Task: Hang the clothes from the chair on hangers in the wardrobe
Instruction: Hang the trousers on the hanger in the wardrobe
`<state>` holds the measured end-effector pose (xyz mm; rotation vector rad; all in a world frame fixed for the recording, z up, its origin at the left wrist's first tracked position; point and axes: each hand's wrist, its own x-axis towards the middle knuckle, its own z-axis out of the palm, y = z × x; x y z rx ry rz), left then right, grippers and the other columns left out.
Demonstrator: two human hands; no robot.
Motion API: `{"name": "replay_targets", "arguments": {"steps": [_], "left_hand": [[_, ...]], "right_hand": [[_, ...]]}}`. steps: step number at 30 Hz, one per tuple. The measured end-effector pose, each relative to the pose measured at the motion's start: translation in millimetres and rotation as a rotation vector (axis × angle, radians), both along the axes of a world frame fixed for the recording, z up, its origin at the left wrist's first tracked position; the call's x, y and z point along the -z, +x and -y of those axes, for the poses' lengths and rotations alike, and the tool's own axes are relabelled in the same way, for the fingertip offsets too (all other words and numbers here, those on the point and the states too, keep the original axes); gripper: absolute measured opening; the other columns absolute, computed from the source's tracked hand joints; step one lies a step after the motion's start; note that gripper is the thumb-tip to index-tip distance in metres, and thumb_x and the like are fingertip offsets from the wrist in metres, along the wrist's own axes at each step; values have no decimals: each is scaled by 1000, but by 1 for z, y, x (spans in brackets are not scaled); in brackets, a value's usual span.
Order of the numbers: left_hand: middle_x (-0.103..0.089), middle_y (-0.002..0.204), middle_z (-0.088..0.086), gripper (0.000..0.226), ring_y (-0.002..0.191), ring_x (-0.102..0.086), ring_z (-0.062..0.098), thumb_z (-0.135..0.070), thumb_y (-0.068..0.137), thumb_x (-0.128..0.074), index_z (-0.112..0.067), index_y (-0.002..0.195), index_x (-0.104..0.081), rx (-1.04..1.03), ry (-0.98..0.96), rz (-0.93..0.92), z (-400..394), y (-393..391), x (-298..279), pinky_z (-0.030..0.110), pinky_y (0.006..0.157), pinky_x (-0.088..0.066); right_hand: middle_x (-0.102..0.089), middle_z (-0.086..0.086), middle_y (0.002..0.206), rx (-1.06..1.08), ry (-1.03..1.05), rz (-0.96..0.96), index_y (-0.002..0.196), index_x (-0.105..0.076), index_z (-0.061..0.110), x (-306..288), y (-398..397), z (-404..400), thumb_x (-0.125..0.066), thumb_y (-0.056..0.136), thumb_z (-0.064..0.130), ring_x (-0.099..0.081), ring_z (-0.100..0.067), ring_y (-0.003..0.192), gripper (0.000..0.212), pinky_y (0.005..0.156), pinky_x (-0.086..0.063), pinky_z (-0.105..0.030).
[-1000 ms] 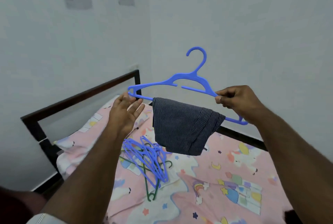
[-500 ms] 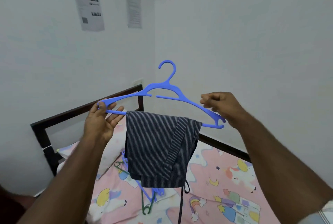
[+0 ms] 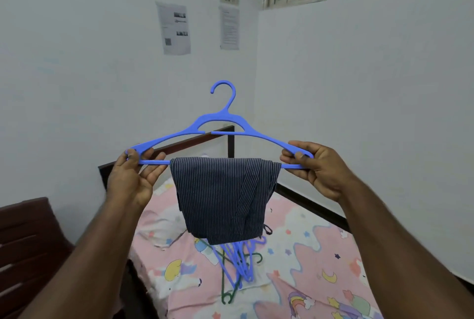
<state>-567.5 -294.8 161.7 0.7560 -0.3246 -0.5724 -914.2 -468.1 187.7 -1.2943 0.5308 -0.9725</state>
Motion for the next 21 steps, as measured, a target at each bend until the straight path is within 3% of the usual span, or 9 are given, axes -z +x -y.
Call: {"name": "replay_targets", "arguments": {"steps": [5,9,11,15,21], "left_hand": [[-76,99,8,38,96,-74,35,-28,105,-47,-19,86,-78,-63,-14,24,-49,23,-5,45,77,-62],[-74,110,10,24,103,-73,30,-28,104,-48,-12,110,-66,-116,-33,49,-99,48,-11,38,83,-61],[-74,107,11,26,104,-72,29,-26,103,-49,-11,105,-70,-159,-44,54,-126,60,-14,37,85,-61],[-76,100,12,43,97,-74,26,-20,104,-47,-15,78,-82,-225,-55,29,-186,75,-22,33,79,-62],[-74,105,18,38,95,-74,31,-15,101,-47,-7,86,-81,-272,-101,-33,-298,98,-29,39,83,-61]], "right_hand": [[-74,-18,108,-93,-16,26,119,-64,4,-9,35,-19,-63,82,9,-73,-30,100,38,74,-60,-30],[-74,-18,109,-161,-21,30,118,-64,4,-12,71,-38,-68,74,17,-72,-30,102,46,80,-61,-35],[-73,-19,111,-198,-19,27,119,-64,4,-13,91,-49,-68,73,18,-71,-31,104,48,84,-61,-37],[-71,-22,114,-285,-6,32,123,-61,0,-15,135,-76,-60,85,8,-69,-33,108,39,83,-60,-36],[-73,-17,110,-398,-22,20,124,-62,7,-18,210,-143,-56,83,9,-72,-27,102,42,79,-61,-33]]}}
